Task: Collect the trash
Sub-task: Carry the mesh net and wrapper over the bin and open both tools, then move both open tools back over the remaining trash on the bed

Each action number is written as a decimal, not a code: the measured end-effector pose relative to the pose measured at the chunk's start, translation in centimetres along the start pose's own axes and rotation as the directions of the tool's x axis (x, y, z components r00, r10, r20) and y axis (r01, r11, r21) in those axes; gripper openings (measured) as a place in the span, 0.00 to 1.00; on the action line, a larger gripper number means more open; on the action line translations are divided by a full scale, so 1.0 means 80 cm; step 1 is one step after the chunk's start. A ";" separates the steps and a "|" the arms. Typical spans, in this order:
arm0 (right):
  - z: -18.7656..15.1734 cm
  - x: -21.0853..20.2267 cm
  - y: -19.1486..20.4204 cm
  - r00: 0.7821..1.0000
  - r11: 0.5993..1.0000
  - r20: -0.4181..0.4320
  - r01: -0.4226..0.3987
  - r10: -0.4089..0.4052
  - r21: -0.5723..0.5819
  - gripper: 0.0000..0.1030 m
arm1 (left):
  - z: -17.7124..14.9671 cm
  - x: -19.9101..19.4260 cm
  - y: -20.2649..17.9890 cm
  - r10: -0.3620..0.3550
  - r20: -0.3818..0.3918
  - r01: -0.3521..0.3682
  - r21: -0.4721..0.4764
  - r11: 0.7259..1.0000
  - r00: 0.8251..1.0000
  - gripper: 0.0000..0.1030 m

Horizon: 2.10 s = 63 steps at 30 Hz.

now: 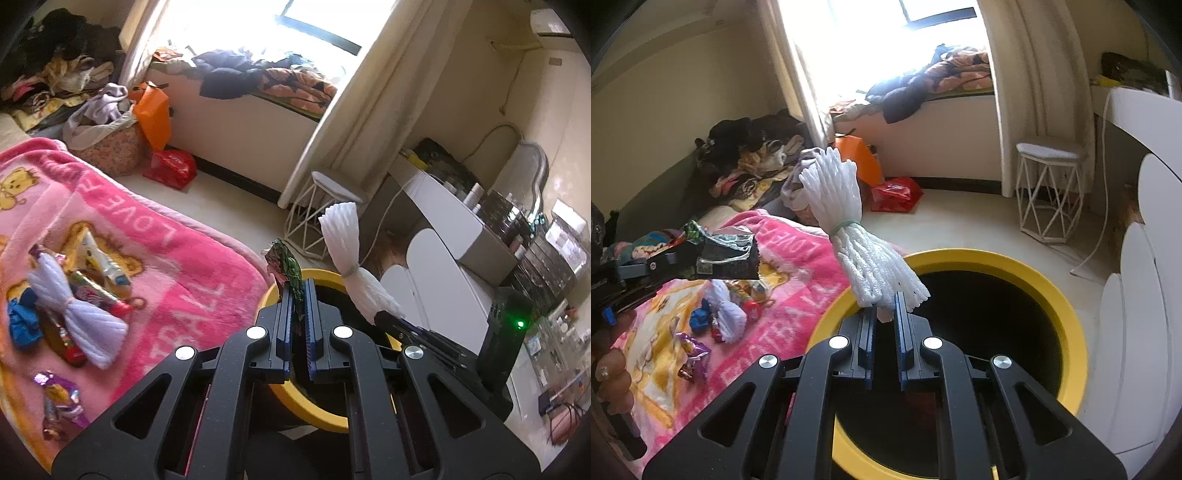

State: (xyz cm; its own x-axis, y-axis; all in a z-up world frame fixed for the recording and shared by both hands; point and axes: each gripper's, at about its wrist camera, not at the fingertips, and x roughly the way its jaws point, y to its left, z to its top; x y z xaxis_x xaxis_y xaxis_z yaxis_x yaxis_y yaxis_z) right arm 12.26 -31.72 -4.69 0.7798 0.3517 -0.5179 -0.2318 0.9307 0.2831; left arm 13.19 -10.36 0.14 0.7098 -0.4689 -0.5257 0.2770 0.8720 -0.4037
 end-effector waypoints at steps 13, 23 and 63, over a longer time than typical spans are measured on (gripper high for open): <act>-0.015 0.000 -0.043 0.997 0.995 -0.025 0.072 -0.071 0.067 0.09 | -0.010 0.027 -0.036 -0.035 -0.042 0.036 0.041 0.998 0.999 0.03; -0.028 0.000 -0.069 0.992 0.988 -0.058 0.118 -0.112 0.105 0.09 | -0.020 0.046 -0.049 -0.049 -0.079 0.053 0.056 0.997 0.996 0.03; -0.026 -0.006 -0.048 0.987 0.984 -0.042 0.157 -0.154 0.082 0.62 | -0.030 0.034 -0.020 0.040 -0.011 -0.040 0.032 0.999 0.999 0.89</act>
State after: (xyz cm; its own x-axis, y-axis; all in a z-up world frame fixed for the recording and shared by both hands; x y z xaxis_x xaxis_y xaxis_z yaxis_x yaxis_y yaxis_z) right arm 11.58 -35.26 -7.22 0.7813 0.2077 -0.5886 -0.0574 0.9629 0.2636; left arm 13.08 -13.37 -2.45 0.7133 -0.4349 -0.5497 0.2692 0.8940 -0.3581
